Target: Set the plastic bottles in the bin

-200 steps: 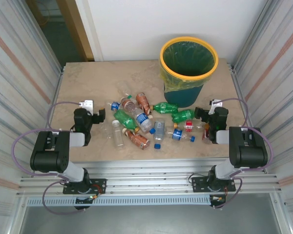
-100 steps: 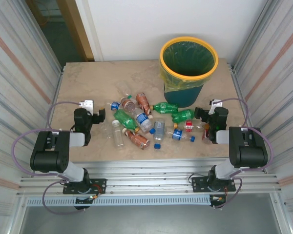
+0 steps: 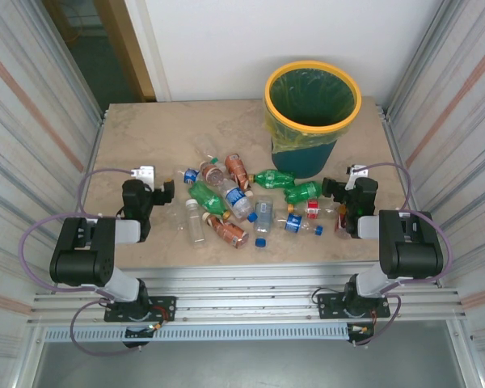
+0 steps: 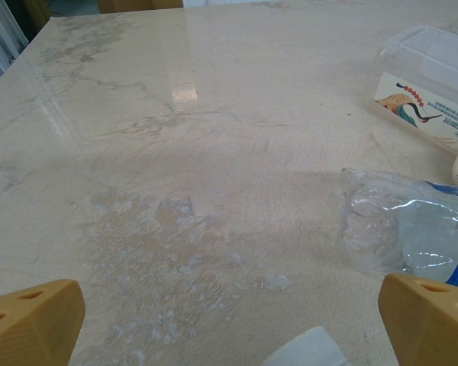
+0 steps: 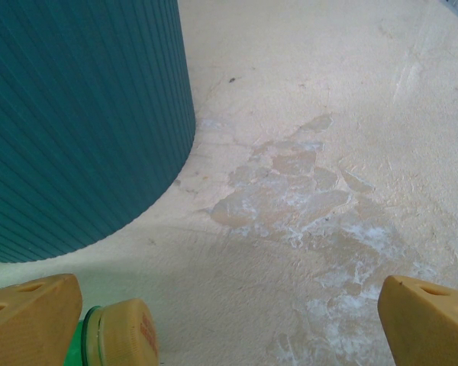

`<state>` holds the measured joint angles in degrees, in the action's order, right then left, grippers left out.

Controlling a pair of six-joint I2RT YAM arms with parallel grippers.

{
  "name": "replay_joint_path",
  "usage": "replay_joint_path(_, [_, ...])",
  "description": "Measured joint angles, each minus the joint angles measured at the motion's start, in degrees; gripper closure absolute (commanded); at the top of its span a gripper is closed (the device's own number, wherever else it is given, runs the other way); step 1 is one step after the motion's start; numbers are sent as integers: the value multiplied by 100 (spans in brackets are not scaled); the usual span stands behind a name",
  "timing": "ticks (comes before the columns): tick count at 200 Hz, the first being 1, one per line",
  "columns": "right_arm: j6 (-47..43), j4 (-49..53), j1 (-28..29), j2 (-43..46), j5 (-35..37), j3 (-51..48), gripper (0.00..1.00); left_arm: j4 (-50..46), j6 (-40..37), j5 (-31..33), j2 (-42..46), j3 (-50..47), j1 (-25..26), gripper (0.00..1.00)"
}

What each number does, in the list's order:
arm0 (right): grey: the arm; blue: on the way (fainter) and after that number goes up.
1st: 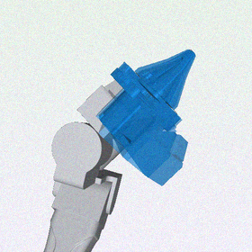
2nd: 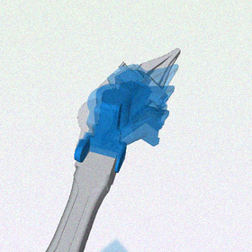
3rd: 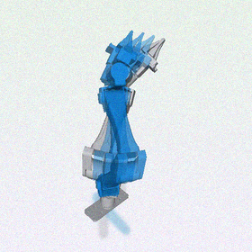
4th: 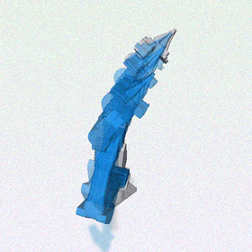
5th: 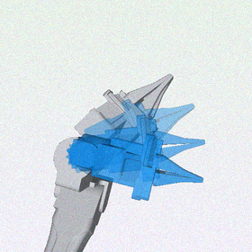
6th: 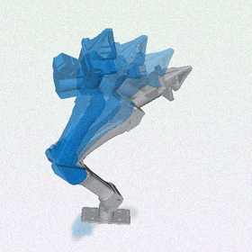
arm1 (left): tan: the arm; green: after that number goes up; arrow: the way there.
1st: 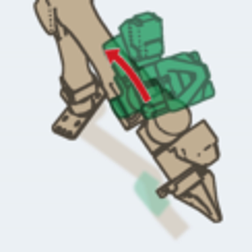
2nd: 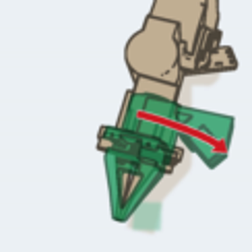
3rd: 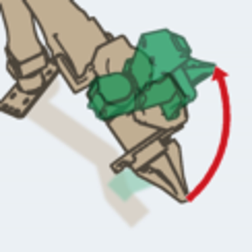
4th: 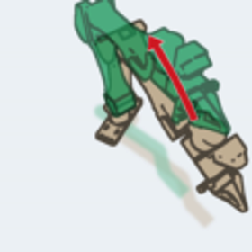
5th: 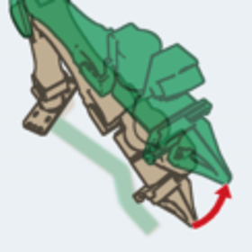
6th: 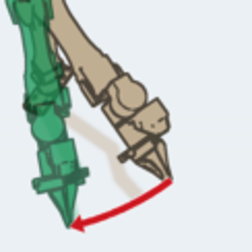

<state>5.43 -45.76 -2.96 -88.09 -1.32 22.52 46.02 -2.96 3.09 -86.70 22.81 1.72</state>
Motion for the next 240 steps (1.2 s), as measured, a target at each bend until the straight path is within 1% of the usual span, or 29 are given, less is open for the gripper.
replay_joint_path(103, [2,28,-4,0,4,9,2,-57,2,-4,37,0,0,1])
replay_joint_path(143, [11,946,-127,269,-4,487,2,-503,24,4,634,-2,0,1])
replay_joint_path(171, [31,1412,-157,817,9,612,2,-863,85,76,1165,2,0,1])
replay_joint_path(196, [52,2090,-168,1508,114,664,2,-1314,243,142,1690,11,0,1])
replay_joint_path(240, [378,3672,-267,3161,459,887,2,-2177,632,402,2776,22,0,1])
